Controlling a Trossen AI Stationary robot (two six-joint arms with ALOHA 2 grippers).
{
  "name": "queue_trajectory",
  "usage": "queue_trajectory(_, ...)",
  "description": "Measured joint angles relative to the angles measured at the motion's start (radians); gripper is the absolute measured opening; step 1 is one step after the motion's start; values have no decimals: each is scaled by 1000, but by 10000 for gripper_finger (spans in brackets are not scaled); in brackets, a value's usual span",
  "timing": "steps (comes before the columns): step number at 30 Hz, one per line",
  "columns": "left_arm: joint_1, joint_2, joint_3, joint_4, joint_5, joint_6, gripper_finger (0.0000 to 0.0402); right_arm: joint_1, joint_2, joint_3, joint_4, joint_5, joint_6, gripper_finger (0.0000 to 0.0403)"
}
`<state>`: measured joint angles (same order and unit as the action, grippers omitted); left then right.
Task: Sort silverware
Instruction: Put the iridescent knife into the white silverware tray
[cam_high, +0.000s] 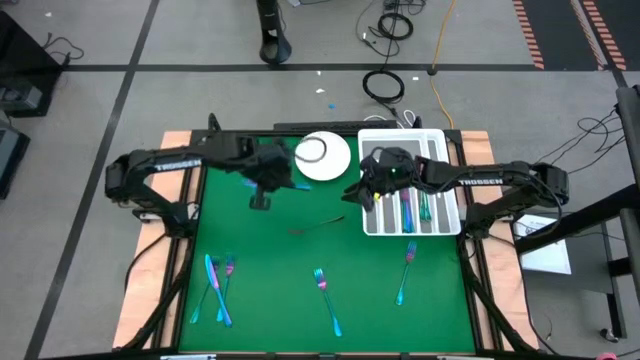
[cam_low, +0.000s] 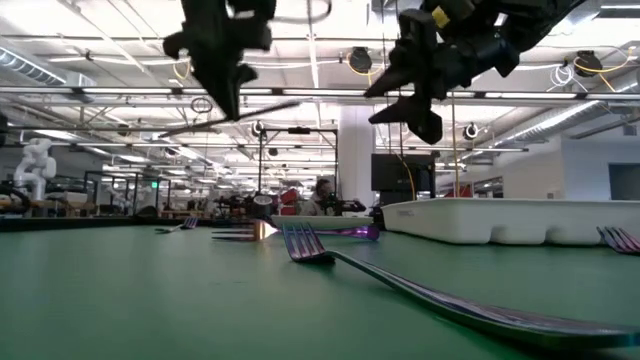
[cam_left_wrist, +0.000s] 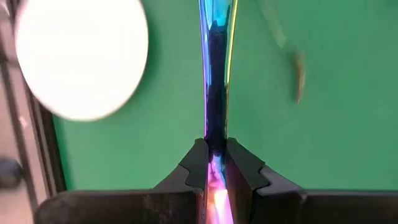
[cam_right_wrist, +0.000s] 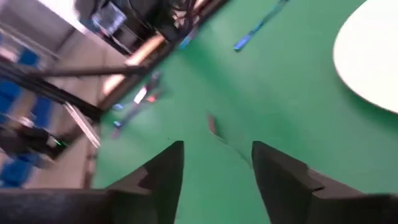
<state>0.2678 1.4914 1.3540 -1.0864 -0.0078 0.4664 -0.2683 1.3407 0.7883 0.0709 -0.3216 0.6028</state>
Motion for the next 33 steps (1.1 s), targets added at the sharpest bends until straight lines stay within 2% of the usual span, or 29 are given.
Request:
queue_trajectory(7, -183, 3, 0, 122, -96, 14, 29, 3, 0, 0, 149, -77, 262, 232)
queue_trajectory(14, -288, 53, 1, 189, -270, 71, 29, 41, 10, 0, 201, -79, 368, 237)
queue_trajectory(16, -300, 71, 1, 207, -304, 91, 29, 56, 19, 0, 203, -78, 377, 235)
queue_trajectory(22, -303, 94, 1, 254, -316, 150, 29, 81, 92, 0, 227, -72, 386, 234)
queue_trajectory(33, -303, 93, 1, 261, -322, 151, 29, 86, 217, 0, 404, -75, 472, 229)
